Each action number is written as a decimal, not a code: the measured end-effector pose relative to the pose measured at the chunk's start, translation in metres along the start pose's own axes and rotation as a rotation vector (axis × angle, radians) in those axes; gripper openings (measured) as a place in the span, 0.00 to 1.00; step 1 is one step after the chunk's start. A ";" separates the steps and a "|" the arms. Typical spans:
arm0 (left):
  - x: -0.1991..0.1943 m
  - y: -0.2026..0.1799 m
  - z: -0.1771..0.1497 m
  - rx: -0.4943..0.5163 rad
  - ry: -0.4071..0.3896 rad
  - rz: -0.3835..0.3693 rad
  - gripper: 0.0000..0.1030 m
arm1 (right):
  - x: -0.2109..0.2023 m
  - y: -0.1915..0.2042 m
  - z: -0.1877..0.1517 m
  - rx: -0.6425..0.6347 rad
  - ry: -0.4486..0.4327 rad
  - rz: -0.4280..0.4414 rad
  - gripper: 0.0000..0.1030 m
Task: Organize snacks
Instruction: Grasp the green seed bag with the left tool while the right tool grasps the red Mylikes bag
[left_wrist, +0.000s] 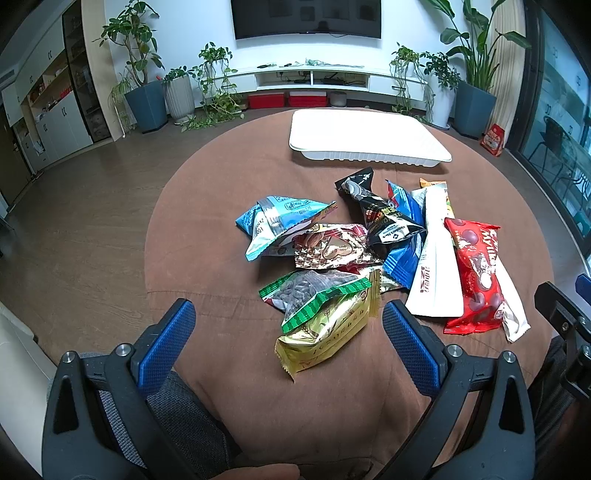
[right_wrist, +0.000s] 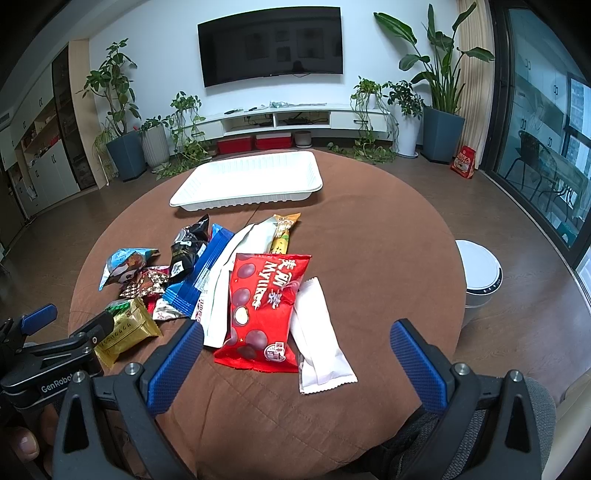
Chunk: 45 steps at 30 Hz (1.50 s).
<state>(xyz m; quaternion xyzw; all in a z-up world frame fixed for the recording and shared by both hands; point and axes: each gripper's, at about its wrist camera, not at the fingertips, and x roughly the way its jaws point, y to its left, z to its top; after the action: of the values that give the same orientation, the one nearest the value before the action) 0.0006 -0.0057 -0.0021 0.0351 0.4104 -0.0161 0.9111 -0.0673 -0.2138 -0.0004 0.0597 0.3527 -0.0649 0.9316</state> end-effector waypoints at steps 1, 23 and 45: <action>0.000 0.000 0.000 0.000 0.000 0.000 1.00 | 0.000 0.000 0.000 0.000 0.000 0.001 1.00; 0.025 0.045 -0.021 0.048 0.137 -0.267 0.98 | 0.044 -0.036 0.008 -0.054 0.145 0.221 0.66; 0.071 0.032 0.035 0.246 0.291 -0.562 0.54 | 0.086 -0.014 0.024 0.005 0.270 0.335 0.57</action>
<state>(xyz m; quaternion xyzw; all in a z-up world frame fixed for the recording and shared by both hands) 0.0756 0.0238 -0.0307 0.0324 0.5249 -0.3106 0.7918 0.0100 -0.2379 -0.0413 0.1279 0.4592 0.0986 0.8735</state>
